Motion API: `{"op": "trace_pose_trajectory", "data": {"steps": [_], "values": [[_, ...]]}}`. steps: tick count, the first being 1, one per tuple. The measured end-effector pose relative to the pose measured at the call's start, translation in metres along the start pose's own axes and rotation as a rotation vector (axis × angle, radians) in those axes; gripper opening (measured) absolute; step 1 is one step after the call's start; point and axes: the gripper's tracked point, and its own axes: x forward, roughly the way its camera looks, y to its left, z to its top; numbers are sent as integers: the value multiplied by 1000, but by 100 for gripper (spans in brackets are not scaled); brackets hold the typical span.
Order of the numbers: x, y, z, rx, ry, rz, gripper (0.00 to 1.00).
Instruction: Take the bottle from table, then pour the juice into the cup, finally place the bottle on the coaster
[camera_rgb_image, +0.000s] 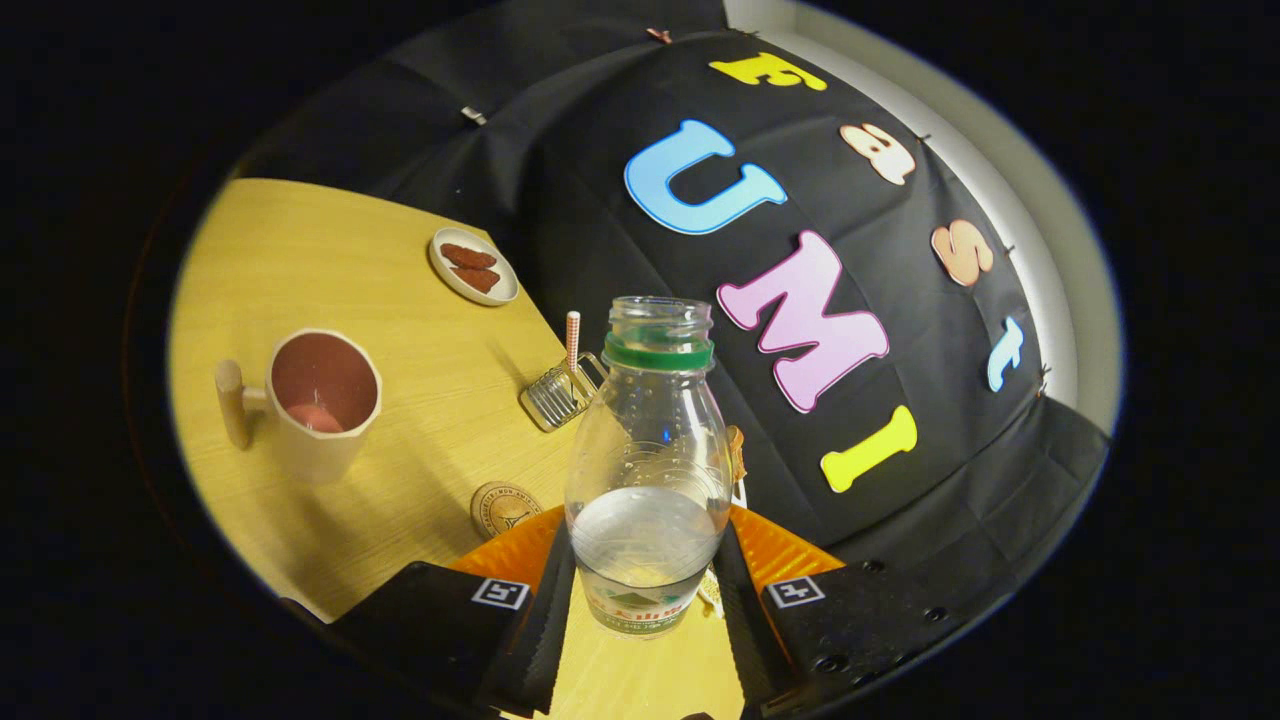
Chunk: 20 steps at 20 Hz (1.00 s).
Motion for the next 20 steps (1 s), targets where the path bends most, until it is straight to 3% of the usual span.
{"op": "trace_pose_trajectory", "data": {"steps": [12, 20], "values": [[17, 38, 12, -392, -96, 31, 70], [26, 55, 16, -530, -133, 58, 70]]}}
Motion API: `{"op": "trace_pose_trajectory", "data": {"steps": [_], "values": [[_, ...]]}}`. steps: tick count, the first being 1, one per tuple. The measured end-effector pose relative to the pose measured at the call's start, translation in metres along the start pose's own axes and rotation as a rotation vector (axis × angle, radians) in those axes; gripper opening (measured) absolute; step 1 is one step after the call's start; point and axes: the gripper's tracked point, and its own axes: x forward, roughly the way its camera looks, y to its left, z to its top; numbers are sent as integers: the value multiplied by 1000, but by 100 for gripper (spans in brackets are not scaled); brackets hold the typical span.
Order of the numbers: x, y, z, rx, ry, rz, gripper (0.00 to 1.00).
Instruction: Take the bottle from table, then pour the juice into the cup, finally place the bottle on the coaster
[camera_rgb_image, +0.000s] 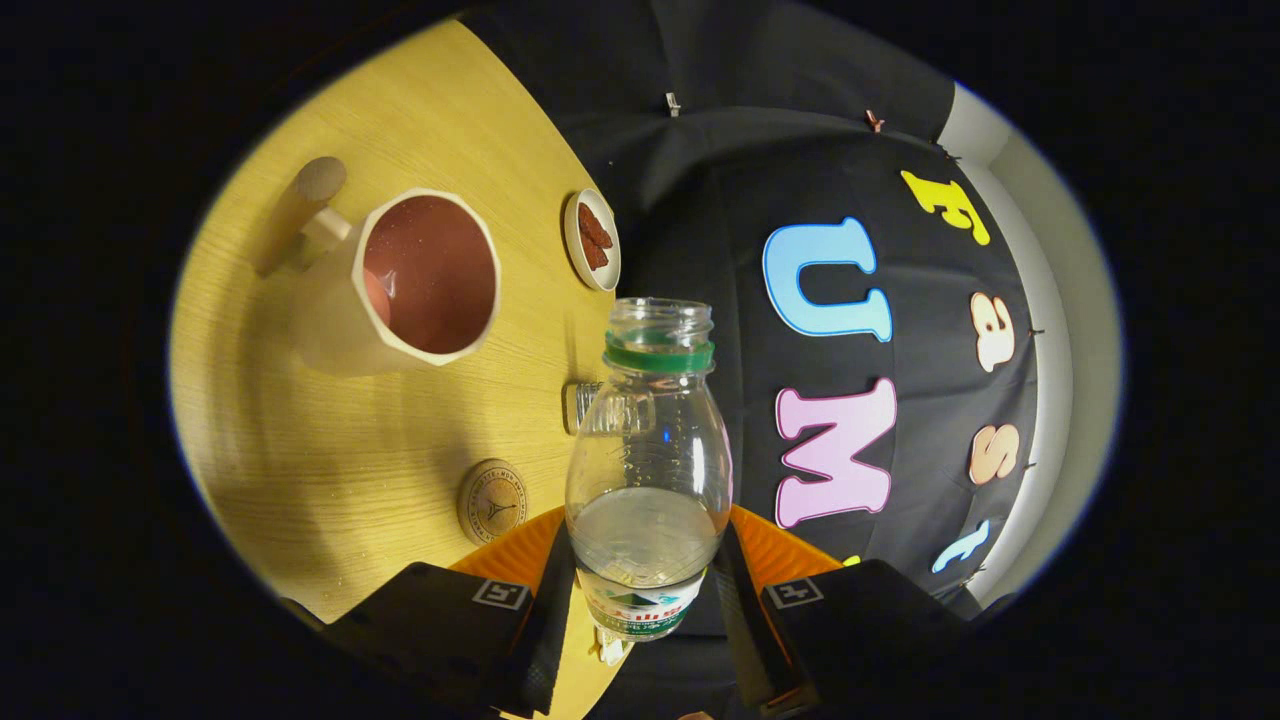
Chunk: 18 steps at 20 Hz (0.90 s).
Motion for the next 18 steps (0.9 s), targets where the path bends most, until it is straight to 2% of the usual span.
{"op": "trace_pose_trajectory", "data": {"steps": [9, 18], "values": [[13, 18, 2, -147, 15, 24, 70], [20, 21, 7, -274, -37, 38, 70]]}}
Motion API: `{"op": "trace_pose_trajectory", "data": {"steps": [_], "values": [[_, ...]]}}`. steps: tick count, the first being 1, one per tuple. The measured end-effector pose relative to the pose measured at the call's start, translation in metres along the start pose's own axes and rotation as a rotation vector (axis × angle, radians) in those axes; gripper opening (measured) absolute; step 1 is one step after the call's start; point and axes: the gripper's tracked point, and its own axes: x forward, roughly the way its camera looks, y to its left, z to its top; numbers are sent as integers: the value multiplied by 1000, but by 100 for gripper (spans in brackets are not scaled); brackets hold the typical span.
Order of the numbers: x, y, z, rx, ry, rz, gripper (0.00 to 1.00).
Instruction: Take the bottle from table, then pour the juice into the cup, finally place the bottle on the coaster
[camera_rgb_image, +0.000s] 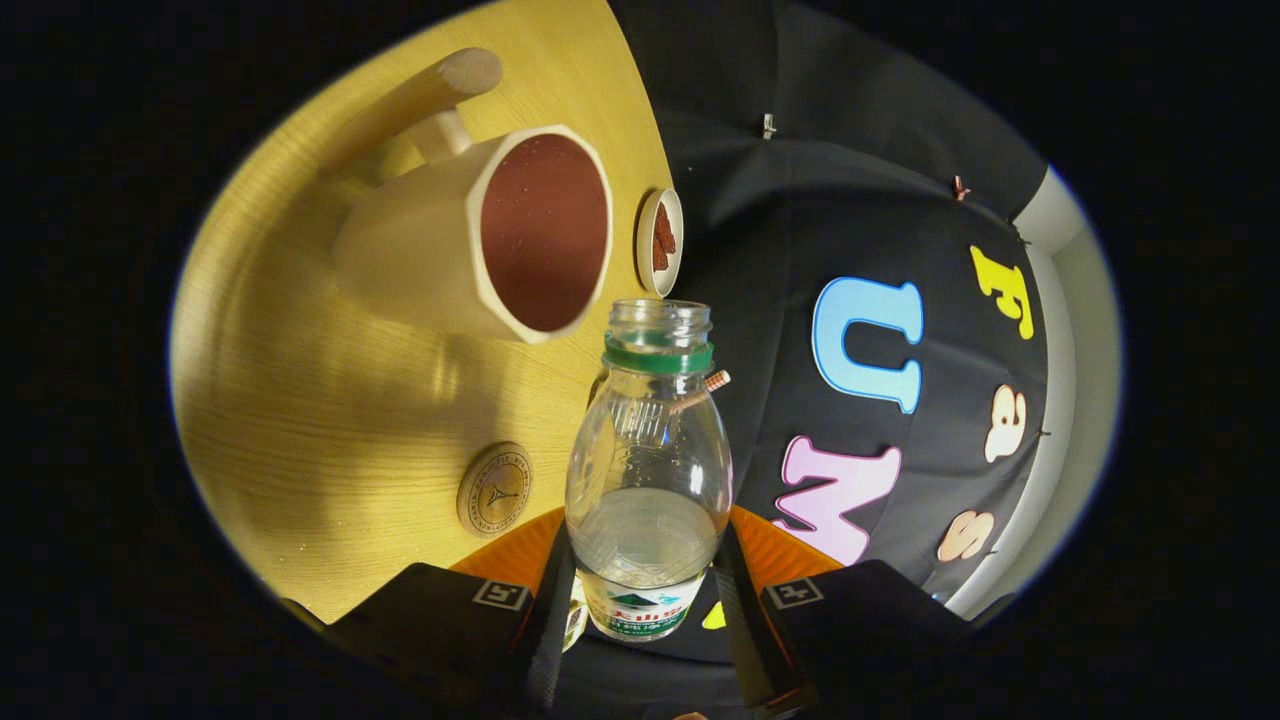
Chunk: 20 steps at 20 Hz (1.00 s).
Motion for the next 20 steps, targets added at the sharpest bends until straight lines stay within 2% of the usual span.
{"op": "trace_pose_trajectory", "data": {"steps": [10, 20], "values": [[11, -11, 10, -137, -68, -17, 70], [17, -15, 13, -197, -86, -13, 70]]}}
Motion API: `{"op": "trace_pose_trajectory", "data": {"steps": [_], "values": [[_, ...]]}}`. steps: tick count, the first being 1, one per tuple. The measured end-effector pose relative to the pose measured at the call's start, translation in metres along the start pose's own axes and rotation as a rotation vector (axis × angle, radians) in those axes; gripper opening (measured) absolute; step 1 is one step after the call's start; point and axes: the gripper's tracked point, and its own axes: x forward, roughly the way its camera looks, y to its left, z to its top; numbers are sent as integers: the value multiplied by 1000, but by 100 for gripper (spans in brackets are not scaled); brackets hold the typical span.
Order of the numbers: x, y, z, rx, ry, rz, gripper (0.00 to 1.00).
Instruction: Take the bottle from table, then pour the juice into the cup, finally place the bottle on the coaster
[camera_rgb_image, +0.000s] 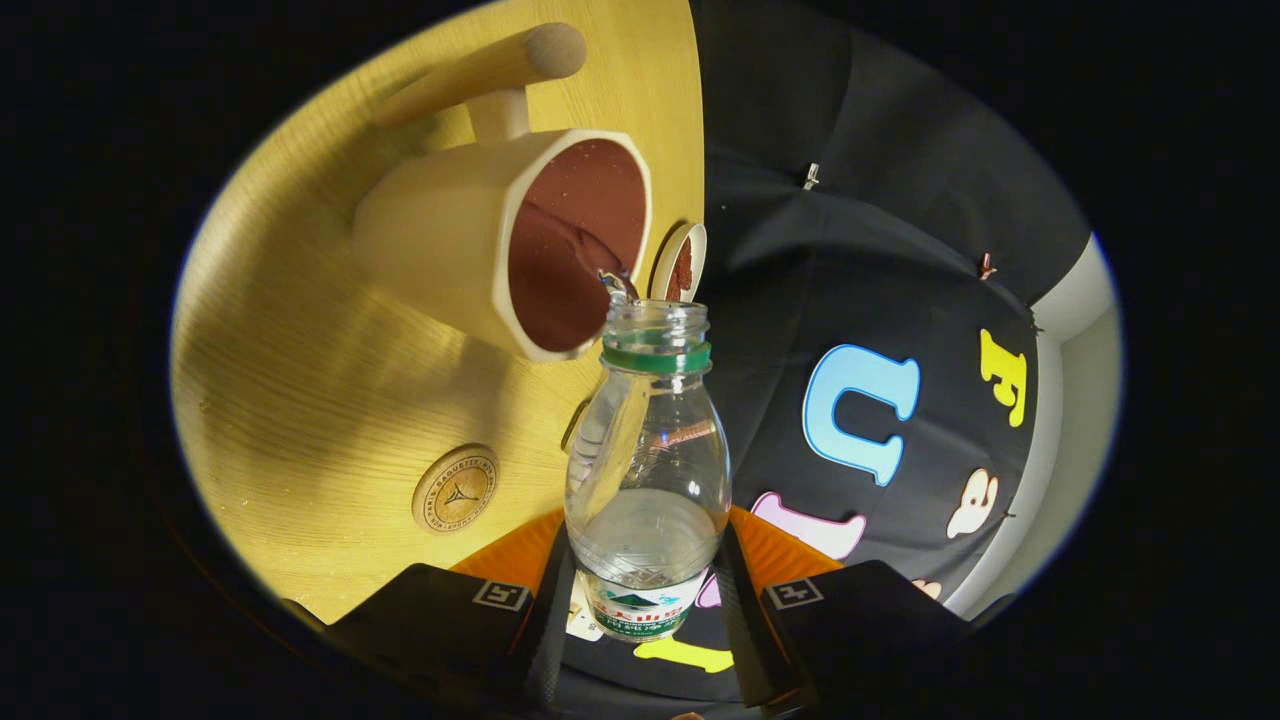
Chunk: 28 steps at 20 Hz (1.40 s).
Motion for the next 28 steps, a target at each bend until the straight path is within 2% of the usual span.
{"op": "trace_pose_trajectory", "data": {"steps": [28], "values": [[9, -22, 0, -207, -90, -77, 70]]}}
